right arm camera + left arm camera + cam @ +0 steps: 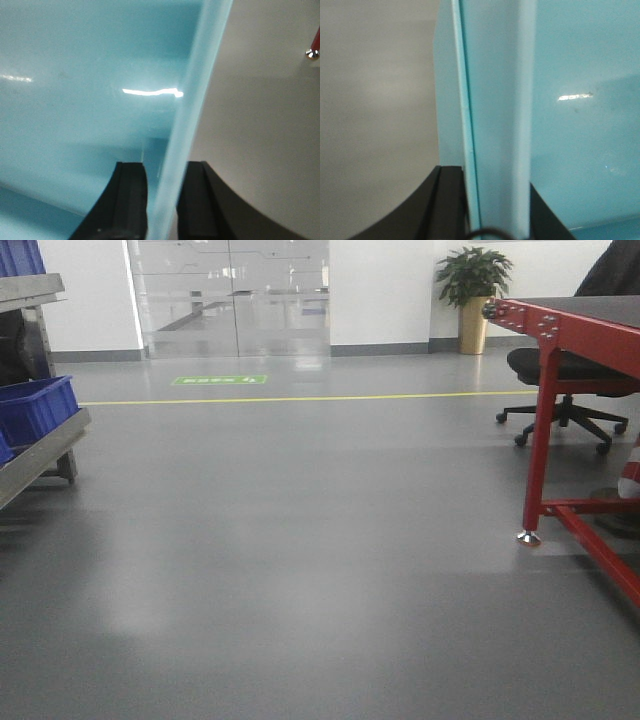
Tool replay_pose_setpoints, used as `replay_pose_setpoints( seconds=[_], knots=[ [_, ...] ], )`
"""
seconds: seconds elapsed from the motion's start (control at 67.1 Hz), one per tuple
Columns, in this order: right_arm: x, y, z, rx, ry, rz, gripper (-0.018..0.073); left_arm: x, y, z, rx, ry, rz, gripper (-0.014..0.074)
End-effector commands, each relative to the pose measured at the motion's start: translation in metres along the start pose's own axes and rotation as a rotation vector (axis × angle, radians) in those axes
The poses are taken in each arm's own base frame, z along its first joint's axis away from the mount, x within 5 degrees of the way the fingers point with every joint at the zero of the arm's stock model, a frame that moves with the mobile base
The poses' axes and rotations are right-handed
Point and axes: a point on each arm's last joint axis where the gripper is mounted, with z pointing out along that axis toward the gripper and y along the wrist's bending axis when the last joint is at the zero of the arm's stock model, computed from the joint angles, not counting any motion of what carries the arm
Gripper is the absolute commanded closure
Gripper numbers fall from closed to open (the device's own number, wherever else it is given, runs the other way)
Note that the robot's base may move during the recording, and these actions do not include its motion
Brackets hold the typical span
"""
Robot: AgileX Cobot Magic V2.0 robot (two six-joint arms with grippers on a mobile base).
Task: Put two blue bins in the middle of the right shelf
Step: 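Drive along the aisle carrying the teal bin in both grippers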
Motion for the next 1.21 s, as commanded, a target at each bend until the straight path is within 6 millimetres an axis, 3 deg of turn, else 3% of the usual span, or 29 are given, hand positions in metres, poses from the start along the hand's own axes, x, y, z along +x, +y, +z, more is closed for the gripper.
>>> replay_pose_setpoints(
  seconds=[0.0, 1.192],
  knots=[
    [-0.0072, -0.0001, -0.0069, 0.001, -0.072, -0.013, 0.0713, -0.0209, -0.0086, -0.0191, 0.083, -0.192, -0.055, 0.0707],
    [-0.0073, -0.0001, -0.0069, 0.001, -0.073, -0.013, 0.0713, -0.0208, -0.0086, -0.0181, 0.083, -0.19, -0.055, 0.0707]
  ],
)
